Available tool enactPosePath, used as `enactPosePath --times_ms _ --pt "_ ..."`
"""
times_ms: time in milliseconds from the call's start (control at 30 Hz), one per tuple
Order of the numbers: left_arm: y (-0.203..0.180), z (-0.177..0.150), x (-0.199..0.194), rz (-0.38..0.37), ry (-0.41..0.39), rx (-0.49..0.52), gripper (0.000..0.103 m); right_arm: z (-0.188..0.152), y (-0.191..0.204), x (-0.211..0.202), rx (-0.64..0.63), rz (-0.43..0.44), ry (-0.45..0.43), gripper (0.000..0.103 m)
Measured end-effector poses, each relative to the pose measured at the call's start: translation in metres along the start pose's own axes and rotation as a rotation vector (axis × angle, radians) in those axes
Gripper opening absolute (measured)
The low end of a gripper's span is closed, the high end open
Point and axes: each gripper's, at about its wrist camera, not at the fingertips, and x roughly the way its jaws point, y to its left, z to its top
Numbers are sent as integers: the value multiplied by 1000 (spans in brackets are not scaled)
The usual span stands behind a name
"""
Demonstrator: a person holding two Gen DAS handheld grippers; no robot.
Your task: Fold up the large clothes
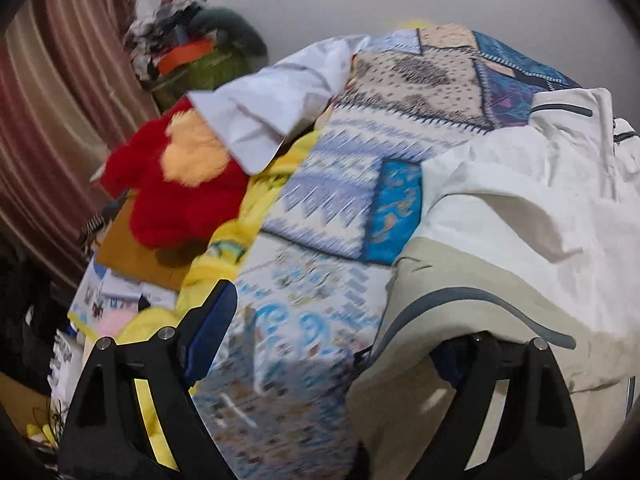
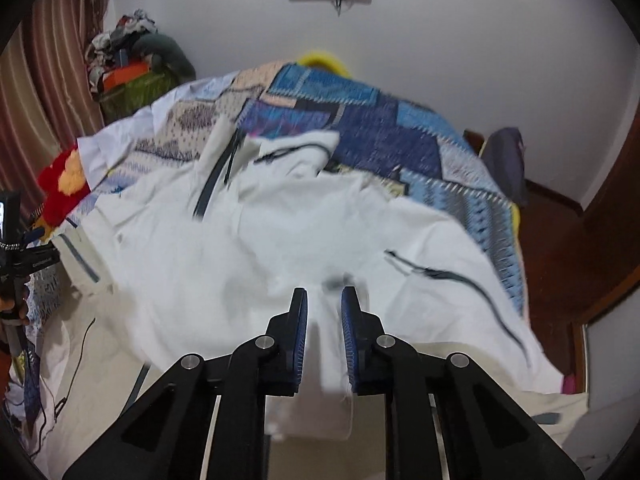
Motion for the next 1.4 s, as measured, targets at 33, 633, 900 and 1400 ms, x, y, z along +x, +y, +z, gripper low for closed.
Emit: enactPosePath --times_ms 33,633,900,1400 --pt "5 -4 2 -17 19 -9 88 0 -3 -2 -6 -19 -6 14" --pt "-14 -26 -54 -111 51 120 88 -47 -12 29 -2 -46 171 15" --pt "-57 3 -101 -297 -3 100 93 -61 -23 12 69 137 274 15" --pt "-232 -24 -97 -446 118 336 93 -129 -6 4 -281 -220 167 79"
